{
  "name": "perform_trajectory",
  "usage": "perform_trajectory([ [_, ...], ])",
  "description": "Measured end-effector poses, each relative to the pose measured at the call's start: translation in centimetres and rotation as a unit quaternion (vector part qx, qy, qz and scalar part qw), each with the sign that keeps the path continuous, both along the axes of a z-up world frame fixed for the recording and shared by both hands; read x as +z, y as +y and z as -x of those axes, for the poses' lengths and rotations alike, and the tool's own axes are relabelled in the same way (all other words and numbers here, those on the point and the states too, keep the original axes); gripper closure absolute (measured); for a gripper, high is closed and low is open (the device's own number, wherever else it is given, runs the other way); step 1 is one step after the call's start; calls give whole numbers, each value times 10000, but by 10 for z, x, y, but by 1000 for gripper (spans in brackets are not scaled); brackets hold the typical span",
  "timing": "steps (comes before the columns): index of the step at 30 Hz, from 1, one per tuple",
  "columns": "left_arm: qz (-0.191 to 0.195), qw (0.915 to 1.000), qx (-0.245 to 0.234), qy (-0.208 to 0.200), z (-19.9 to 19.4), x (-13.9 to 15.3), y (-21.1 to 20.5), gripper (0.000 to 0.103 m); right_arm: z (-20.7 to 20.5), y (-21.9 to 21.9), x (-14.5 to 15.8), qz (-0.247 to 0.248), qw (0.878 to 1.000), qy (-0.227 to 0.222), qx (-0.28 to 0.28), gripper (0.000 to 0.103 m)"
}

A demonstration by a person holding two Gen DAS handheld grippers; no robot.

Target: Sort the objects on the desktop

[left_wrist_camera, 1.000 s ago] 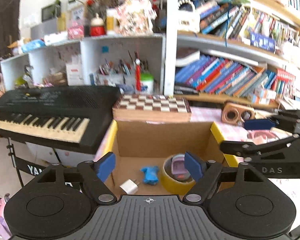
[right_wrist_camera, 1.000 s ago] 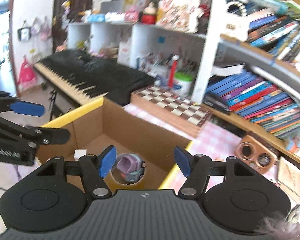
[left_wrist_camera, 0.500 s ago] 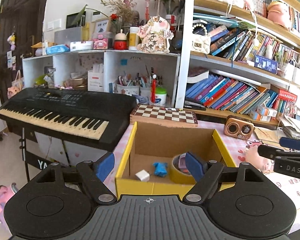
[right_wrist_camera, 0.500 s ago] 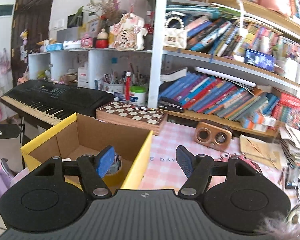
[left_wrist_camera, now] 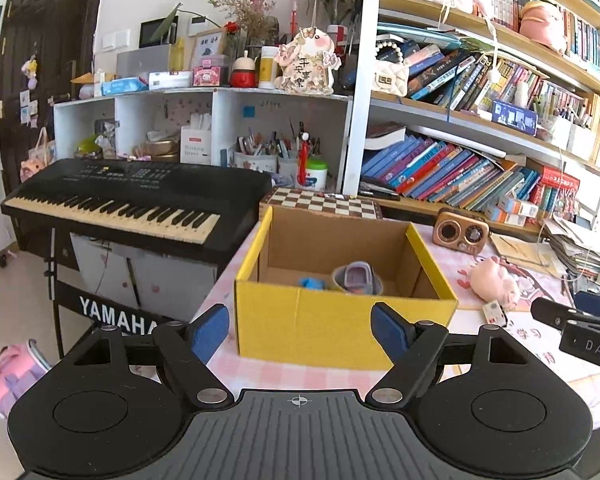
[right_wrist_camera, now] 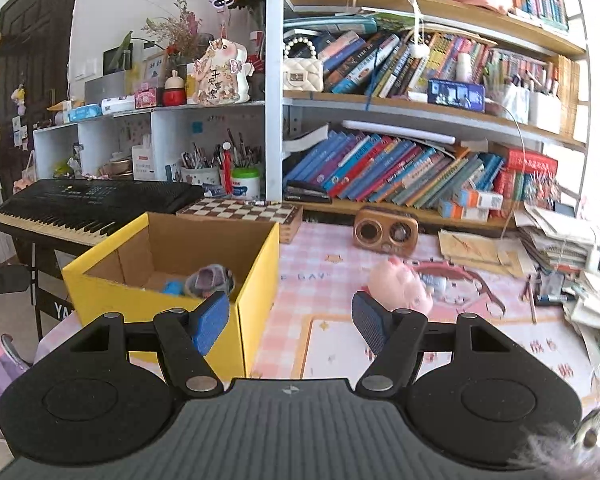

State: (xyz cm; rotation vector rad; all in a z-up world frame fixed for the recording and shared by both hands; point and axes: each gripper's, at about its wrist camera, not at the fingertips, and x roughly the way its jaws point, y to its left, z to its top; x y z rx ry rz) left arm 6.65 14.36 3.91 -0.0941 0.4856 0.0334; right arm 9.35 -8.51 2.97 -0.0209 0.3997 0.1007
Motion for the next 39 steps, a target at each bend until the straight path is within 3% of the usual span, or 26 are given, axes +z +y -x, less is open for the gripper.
perform_trajectory([
  [14,41,9997,-95,219,35,-17,-5,23,50,12,-27,121,9990,419,123,34],
  [28,107,9980,-301,545,42,-35,-19,23,61,15,-43,263,9956,784,438,29],
  [39,94,9929,-861,819,30,-48,-53,23,67,-13,-53,235,9949,982,-53,25],
])
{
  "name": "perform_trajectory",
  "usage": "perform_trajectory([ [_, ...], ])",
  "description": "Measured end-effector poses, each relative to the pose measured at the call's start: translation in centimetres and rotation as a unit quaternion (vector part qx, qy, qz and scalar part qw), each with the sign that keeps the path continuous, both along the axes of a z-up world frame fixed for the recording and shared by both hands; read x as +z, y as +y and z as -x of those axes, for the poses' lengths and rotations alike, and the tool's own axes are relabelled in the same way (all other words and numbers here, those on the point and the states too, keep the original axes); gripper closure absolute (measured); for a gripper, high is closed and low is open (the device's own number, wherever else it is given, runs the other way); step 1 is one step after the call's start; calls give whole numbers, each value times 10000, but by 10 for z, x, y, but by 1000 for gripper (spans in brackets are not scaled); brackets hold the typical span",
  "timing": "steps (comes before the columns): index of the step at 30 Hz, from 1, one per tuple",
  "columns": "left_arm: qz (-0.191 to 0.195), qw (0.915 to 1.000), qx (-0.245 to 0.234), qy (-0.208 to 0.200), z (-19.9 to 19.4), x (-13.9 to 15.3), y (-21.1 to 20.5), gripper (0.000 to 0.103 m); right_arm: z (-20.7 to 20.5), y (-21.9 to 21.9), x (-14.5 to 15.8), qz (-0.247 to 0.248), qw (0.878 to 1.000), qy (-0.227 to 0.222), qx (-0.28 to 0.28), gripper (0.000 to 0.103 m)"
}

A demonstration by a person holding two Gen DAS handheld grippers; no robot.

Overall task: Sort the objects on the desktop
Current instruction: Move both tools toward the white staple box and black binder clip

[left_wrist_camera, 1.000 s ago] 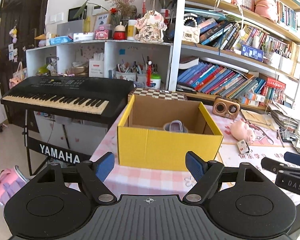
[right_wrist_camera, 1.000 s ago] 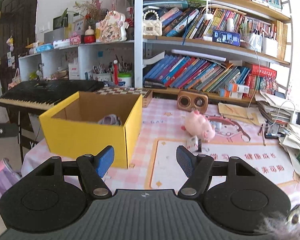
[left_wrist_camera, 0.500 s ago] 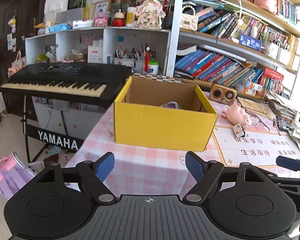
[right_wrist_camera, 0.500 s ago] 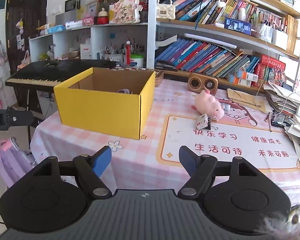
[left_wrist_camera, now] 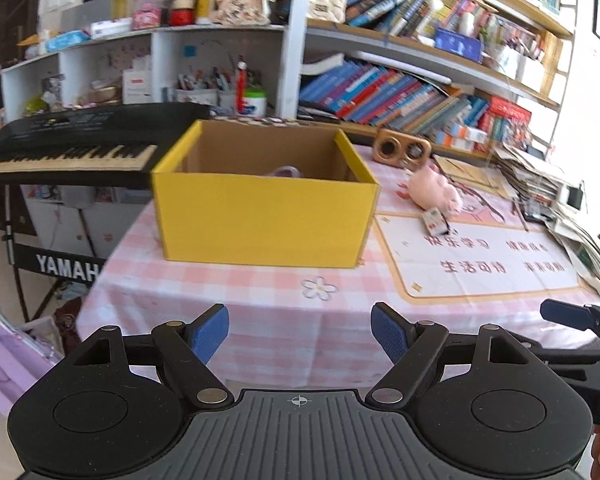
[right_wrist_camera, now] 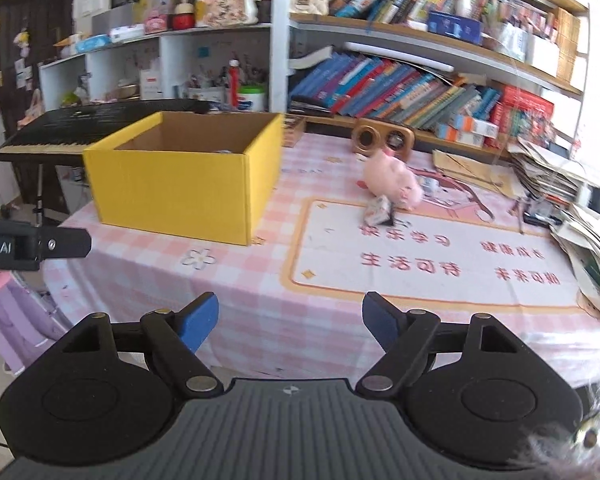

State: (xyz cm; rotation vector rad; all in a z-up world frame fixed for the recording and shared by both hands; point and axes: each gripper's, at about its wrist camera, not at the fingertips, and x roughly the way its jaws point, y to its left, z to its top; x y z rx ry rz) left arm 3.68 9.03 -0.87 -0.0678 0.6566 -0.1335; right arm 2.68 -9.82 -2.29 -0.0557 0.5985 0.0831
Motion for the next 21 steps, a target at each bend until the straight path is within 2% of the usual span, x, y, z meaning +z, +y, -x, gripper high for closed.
perform_trajectory([
  [15,-6,9976,-662,202,-25,-8,-58,23,-8,-55,-8,-19,9979,179,-615,24],
  [21,-57,9973,-683,253,-36,-10,-74,23,-19,-71,-13,-76,9977,239,-626,24],
])
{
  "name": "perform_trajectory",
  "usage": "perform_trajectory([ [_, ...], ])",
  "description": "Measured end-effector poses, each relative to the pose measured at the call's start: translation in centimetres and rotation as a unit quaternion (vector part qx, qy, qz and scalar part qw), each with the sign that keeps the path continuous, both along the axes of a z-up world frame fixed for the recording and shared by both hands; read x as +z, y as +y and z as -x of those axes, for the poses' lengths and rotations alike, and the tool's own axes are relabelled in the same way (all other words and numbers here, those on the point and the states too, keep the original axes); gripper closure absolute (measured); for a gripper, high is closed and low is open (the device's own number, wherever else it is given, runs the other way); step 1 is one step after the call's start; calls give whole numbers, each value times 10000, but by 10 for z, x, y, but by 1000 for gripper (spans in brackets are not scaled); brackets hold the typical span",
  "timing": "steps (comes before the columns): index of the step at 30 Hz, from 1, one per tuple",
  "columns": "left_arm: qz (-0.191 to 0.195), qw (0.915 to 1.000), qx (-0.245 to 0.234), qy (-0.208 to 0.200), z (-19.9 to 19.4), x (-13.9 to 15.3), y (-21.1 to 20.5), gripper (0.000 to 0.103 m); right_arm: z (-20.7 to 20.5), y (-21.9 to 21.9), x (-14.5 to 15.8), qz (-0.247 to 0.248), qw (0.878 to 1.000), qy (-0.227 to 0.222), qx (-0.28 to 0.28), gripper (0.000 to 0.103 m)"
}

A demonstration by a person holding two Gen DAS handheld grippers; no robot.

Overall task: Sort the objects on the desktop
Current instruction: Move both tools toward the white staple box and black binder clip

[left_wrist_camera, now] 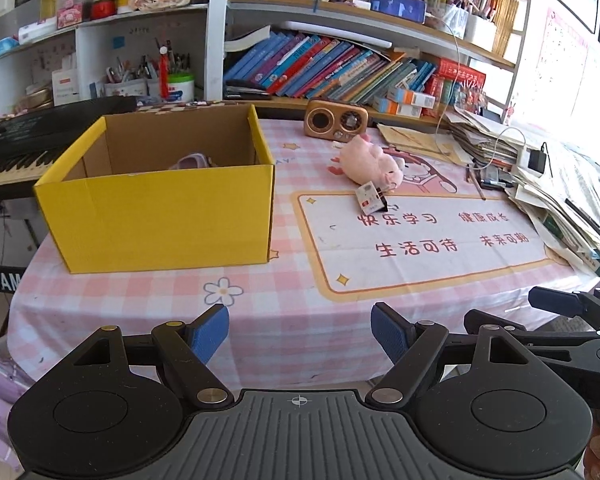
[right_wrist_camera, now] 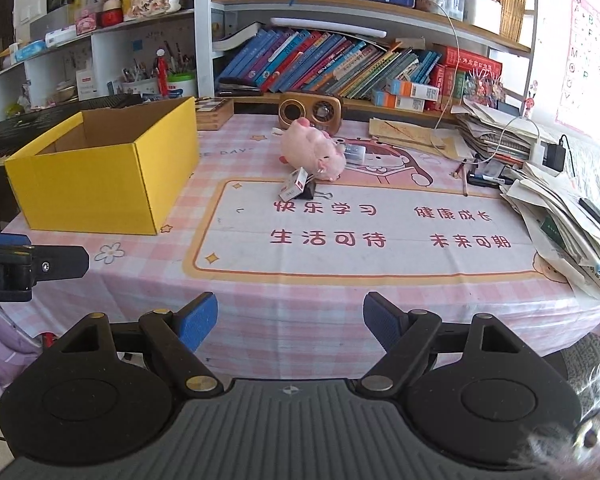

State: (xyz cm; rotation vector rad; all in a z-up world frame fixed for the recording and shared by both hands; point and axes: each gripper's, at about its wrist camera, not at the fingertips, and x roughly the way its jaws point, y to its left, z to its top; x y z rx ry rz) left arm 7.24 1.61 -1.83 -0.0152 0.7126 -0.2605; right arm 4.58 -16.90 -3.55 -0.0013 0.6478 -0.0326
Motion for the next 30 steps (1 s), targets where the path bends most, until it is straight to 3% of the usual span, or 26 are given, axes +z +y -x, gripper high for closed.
perform_trajectory([
  [30,-93,9997,55,227,-98,-11,-121,23,-105,-123,-4,-98,9996,215,162,24],
])
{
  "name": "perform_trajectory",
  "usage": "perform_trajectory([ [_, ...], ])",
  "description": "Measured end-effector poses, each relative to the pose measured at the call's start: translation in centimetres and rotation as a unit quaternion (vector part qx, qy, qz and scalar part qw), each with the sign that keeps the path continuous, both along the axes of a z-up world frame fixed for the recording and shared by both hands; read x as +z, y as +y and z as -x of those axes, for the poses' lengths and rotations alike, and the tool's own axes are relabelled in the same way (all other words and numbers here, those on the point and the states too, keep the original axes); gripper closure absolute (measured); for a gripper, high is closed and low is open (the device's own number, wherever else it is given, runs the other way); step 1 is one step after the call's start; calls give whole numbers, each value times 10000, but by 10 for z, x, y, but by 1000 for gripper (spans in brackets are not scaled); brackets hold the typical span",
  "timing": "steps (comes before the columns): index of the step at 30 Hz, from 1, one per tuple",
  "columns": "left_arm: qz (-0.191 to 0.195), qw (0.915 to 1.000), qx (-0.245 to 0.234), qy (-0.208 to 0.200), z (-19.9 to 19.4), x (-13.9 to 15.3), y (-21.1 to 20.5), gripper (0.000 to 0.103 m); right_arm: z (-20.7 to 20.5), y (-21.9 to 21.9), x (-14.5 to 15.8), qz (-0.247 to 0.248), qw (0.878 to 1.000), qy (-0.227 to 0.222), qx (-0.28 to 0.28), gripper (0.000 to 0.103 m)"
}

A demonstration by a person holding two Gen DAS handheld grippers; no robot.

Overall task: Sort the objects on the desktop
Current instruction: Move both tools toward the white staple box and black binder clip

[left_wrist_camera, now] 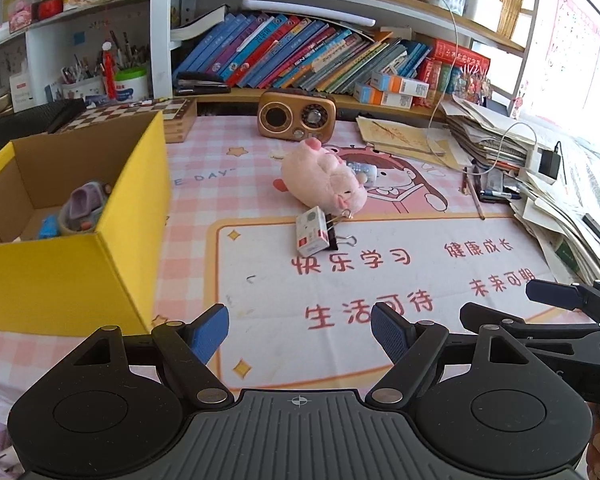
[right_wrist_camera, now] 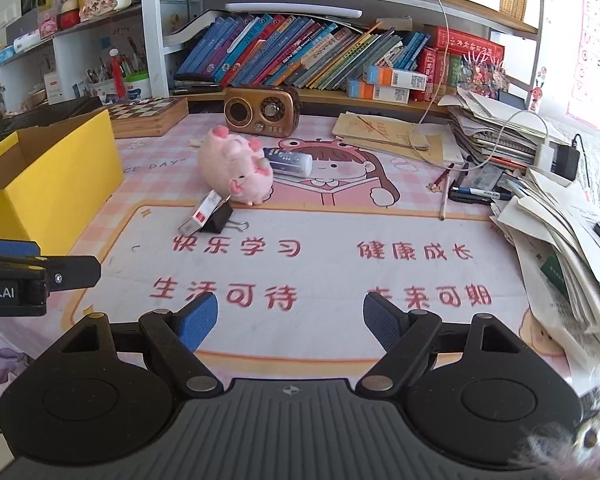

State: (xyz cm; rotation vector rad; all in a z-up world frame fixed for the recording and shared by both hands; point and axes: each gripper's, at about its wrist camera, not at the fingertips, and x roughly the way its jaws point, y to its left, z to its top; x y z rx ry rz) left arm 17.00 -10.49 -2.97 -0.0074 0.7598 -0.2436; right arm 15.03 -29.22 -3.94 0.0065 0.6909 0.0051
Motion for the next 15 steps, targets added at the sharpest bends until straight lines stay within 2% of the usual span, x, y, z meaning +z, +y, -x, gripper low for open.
perform_trajectory([
  [15,-272,9993,271,37,-36,-9,-29,23,-46,-33,-3,-254,9993,-11,287,24],
])
